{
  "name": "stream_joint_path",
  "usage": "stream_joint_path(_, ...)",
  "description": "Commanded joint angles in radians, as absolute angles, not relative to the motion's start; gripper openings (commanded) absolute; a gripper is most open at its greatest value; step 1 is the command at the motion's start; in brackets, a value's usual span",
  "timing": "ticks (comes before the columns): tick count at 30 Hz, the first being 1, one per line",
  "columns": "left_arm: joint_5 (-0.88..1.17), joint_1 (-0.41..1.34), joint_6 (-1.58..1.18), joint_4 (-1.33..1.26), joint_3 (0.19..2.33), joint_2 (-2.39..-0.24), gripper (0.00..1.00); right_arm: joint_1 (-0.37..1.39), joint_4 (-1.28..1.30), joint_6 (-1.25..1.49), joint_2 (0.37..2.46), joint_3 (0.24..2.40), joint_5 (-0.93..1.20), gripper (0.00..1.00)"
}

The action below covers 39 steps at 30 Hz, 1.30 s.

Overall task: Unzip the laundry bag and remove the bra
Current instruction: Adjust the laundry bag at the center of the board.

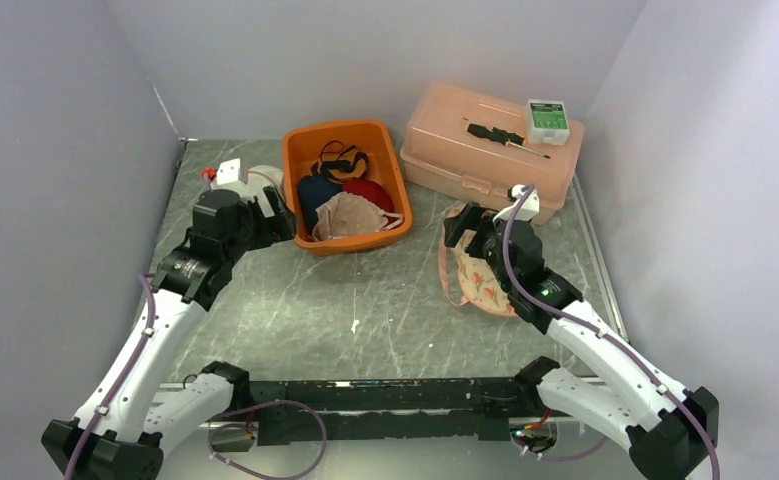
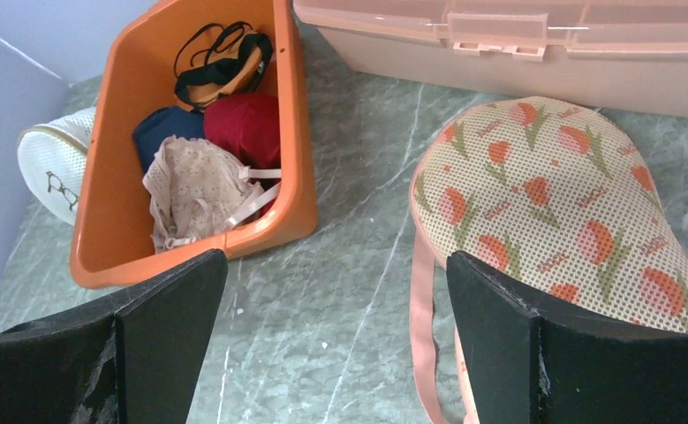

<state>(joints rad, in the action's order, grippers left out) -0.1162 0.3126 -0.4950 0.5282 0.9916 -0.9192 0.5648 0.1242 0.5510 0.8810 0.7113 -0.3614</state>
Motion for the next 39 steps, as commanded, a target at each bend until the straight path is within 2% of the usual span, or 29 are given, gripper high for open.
stream_joint_path(1, -0.109, 0.310, -0.503, 0.503, 0.997, -0.894, 0.94, 0.566, 0.055, 0.535, 0.820, 0.690, -0.388, 1.00)
stream_joint_path(6, -0.101, 0.311, -0.480, 0.497, 0.986, -0.889, 0.93, 0.565, 0.051, 0.508, 0.729, 0.636, -0.489, 0.99)
stream_joint_path(11, -0.089, 0.311, -0.471, 0.466, 0.954, -0.860, 0.92, 0.540, 0.216, 0.539, 0.739, 0.690, -0.577, 0.99)
stream_joint_path(18, -0.050, 0.310, -0.472, 0.457, 0.950, -0.860, 0.92, 0.285, 0.229, 0.678, 0.674, 0.546, -0.345, 0.94)
stream_joint_path(25, 0.051, 0.311, -0.471, 0.442, 0.949, -0.879, 0.92, 0.097, 0.188, 0.765, 0.722, 0.408, -0.177, 0.94)
stream_joint_path(29, 0.143, 0.326, -0.454, 0.435, 0.956, -0.901, 0.92, 0.062, 0.156, 0.792, 0.743, 0.357, -0.139, 0.96)
stream_joint_path(33, 0.153, 0.352, -0.444, 0.447, 0.966, -0.918, 0.92, 0.061, 0.146, 0.782, 0.744, 0.338, -0.128, 0.95)
stream_joint_path(39, 0.158, 0.368, -0.441, 0.440, 0.961, -0.914, 0.92, 0.061, 0.229, 0.761, 0.678, 0.368, -0.234, 0.97)
